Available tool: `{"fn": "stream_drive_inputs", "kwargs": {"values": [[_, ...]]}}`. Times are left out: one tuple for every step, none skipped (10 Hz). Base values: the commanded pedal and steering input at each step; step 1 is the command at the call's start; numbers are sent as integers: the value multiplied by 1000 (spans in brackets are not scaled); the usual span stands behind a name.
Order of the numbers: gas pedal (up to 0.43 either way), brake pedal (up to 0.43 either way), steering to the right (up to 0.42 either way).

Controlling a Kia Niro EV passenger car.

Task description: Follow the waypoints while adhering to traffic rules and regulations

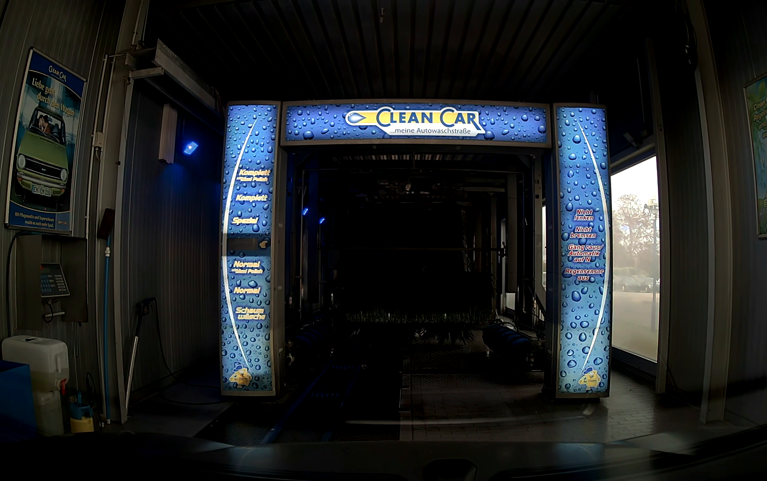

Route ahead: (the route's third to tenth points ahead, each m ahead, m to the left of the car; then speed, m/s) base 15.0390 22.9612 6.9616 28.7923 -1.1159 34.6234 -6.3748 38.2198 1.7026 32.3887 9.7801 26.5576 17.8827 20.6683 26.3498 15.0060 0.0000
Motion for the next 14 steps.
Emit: {"fn": "stream_drive_inputs", "kwargs": {"values": [[0,0,-14],[0,0,-14],[0,0,-14],[0,0,-14],[0,0,-14],[0,6,-14],[0,0,-14],[0,0,-14],[0,0,-14],[0,0,-14],[0,0,-15],[0,0,-14],[0,0,-14],[0,0,-14]]}}
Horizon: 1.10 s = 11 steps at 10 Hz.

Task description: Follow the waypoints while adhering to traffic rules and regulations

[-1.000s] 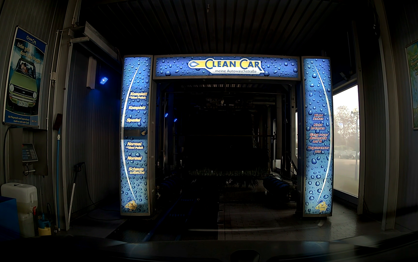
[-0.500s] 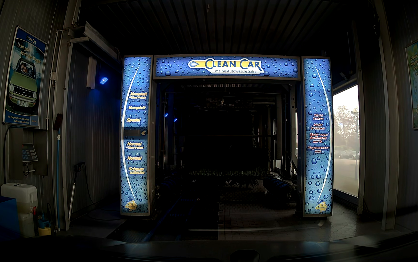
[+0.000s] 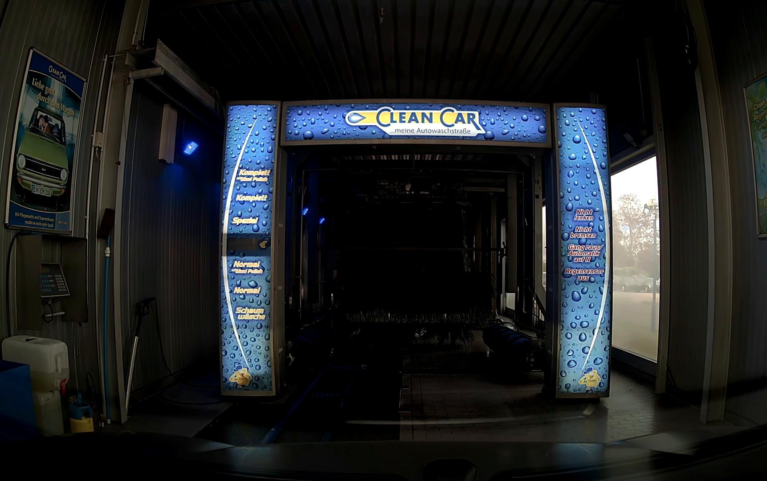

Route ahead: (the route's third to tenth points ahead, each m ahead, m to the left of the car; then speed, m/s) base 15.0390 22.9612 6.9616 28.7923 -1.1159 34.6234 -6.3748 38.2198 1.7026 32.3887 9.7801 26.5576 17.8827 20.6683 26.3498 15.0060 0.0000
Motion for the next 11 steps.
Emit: {"fn": "stream_drive_inputs", "kwargs": {"values": [[0,0,-14],[0,6,-14],[0,0,-14],[0,0,-14],[0,0,-14],[0,0,-14],[0,6,-14],[0,0,-14],[0,0,-14],[0,0,-14],[0,0,-14]]}}
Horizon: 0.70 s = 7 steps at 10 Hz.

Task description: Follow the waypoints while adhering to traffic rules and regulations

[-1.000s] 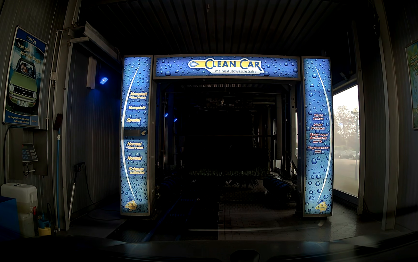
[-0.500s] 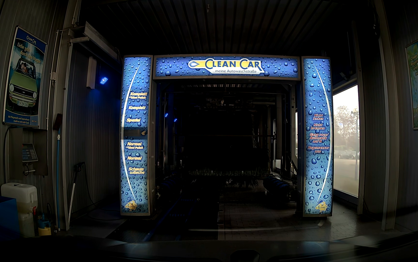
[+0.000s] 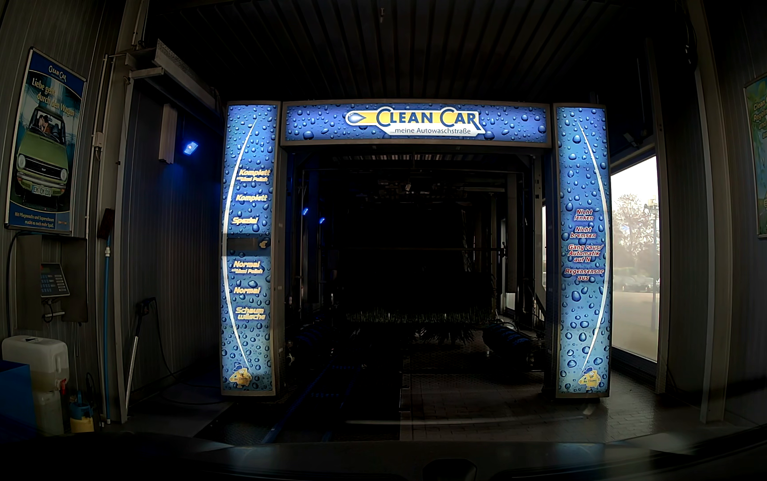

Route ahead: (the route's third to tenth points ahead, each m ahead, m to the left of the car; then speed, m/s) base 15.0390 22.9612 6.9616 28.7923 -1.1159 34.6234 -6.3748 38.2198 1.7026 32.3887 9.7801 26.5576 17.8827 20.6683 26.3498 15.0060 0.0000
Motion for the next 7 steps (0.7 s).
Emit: {"fn": "stream_drive_inputs", "kwargs": {"values": [[0,0,-15],[0,0,-15],[0,0,-15],[0,6,-14],[0,0,-15],[0,0,-14],[0,0,-15]]}}
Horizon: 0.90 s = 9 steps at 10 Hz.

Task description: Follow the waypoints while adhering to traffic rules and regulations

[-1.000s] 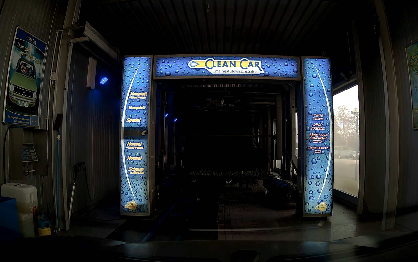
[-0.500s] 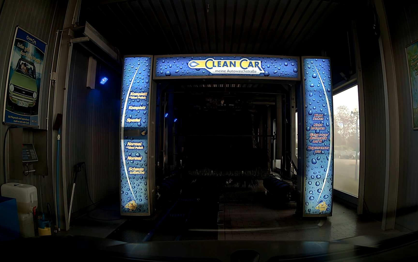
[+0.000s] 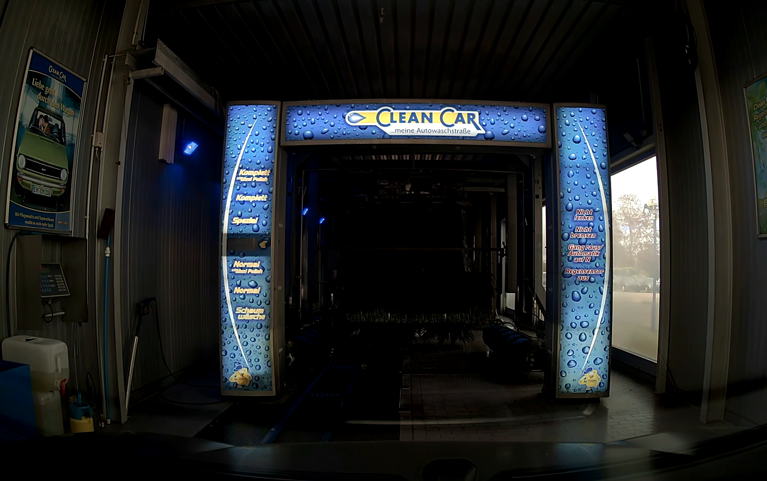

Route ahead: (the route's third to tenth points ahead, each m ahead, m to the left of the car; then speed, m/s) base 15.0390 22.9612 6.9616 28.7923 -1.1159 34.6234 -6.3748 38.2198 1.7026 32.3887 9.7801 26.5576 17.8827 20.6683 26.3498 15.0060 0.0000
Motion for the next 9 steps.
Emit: {"fn": "stream_drive_inputs", "kwargs": {"values": [[0,0,-14],[0,6,-14],[0,0,-14],[0,0,-14],[0,0,-15],[0,0,-15],[0,0,-14],[0,0,-14],[0,0,-15]]}}
